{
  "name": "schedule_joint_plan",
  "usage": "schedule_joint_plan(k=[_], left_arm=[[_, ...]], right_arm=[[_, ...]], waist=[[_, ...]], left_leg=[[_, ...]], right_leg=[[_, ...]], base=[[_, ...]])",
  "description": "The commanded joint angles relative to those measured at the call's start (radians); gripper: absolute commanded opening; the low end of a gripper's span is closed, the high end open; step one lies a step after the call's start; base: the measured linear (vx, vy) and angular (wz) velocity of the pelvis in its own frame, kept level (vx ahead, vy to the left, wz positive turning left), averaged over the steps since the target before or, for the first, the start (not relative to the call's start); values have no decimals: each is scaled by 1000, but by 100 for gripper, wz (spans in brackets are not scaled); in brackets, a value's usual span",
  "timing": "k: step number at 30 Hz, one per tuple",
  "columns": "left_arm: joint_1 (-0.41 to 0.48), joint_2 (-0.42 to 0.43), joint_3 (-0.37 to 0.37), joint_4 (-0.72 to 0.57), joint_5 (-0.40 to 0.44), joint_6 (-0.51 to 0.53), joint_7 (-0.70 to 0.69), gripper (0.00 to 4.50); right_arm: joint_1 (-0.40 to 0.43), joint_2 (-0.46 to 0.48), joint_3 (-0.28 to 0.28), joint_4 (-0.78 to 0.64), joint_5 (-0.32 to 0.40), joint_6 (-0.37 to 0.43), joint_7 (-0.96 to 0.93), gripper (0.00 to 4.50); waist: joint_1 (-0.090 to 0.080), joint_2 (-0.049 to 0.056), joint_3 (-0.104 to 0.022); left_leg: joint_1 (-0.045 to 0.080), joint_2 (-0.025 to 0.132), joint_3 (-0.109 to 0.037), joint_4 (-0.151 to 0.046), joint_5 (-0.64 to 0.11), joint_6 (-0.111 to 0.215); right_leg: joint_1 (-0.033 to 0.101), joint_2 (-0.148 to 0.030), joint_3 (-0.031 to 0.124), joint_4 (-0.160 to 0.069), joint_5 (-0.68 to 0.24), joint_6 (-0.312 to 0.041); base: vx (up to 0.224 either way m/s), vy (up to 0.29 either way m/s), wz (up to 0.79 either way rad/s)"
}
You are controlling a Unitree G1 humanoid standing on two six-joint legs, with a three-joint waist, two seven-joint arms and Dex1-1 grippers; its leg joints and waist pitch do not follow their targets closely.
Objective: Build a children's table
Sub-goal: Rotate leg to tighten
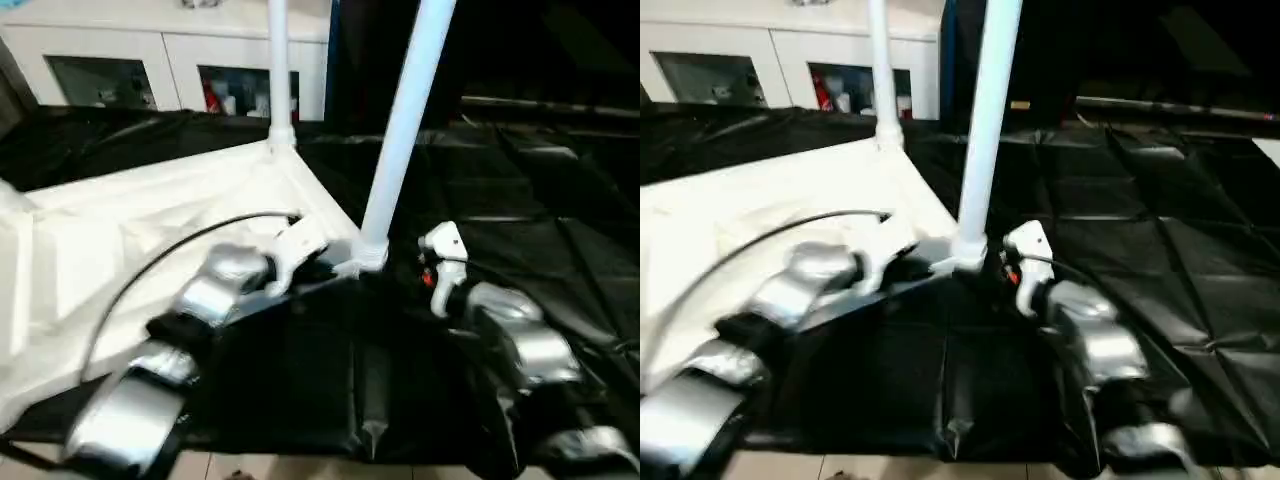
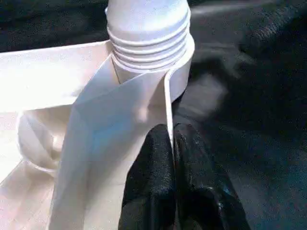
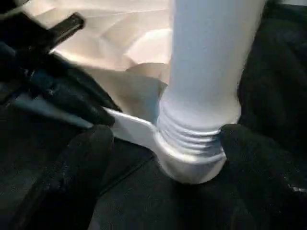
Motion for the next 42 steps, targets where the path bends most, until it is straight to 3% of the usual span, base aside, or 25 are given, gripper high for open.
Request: schedule_joint_plan(k=[1, 8, 14, 15, 26, 32, 34, 36, 37, 40, 42], left_arm=[[34, 10, -42, -59, -27, -19, -112, 0], [97, 67, -55, -197, -80, 27, -257, 0], [119, 74, -52, -252, -94, 56, -273, 0], [122, 75, -52, -259, -94, 61, -274, 0], [140, 91, -49, -295, -93, 88, -273, 0], [151, 88, -49, -305, -90, 104, -261, 0], [144, 73, -40, -285, -82, 96, -224, 0], [99, 17, -8, -186, -49, 77, -69, 0], [86, 2, 1, -160, -43, 78, -30, 0], [35, -51, 17, -70, -20, 93, 96, 0], [0, -88, 23, -23, -10, 119, 166, 0]], right_arm=[[8, -23, 18, -35, 9, 8, 52, 392], [6, -68, 67, -61, 3, 30, 146, 392], [13, -64, 93, -69, -2, 34, 195, 392], [11, -61, 95, -62, -6, 31, 193, 392], [12, -50, 108, -54, -10, 28, 203, 298], [20, -29, 85, -37, -2, 22, 165, 277], [19, -15, 74, -21, -10, 12, 125, 277], [8, 28, 63, 47, -68, 5, -35, 276], [5, 38, 62, 67, -87, 4, -81, 276], [-5, 107, 27, 124, -102, 30, -249, 275], [-25, 159, -9, 165, -102, 44, -383, 275]], waist=[[6, -4, -60], [16, -3, -56], [22, -6, -57], [23, -12, -58], [27, -9, -60], [26, -9, -61], [25, -7, -60], [22, -6, -58], [16, -7, -53], [15, -5, -51], [12, -5, -54]], left_leg=[[14, 59, -15, -63, -161, 88], [17, 61, -13, -69, -200, 49], [15, 60, -10, -66, -167, 61], [14, 59, -9, -65, -165, 62], [13, 57, -9, -62, -137, 70], [14, 56, -8, -60, -129, 70], [13, 57, -9, -61, -138, 65], [13, 56, -10, -63, -157, 53], [19, 53, -11, -68, -206, 19], [28, 53, -12, -72, -260, -6], [23, 54, -16, -76, -260, -21]], right_leg=[[43, -66, 38, -63, -42, -281], [38, -66, 39, -65, -102, -267], [38, -67, 40, -61, -73, -262], [38, -67, 40, -62, -79, -259], [38, -66, 39, -57, -54, -257], [39, -65, 39, -56, -45, -260], [36, -66, 39, -58, -55, -261], [36, -65, 40, -61, -85, -254], [32, -65, 40, -71, -170, -239], [24, -68, 44, -82, -256, -218], [30, -70, 43, -81, -263, -197]], base=[[0, 0, 0], [0, 0, 0], [0, 0, 0], [0, 0, 0], [0, 0, 0], [0, 0, 0], [0, 0, 0], [0, 0, 0], [0, 0, 0], [0, 0, 0], [0, 0, 0]])
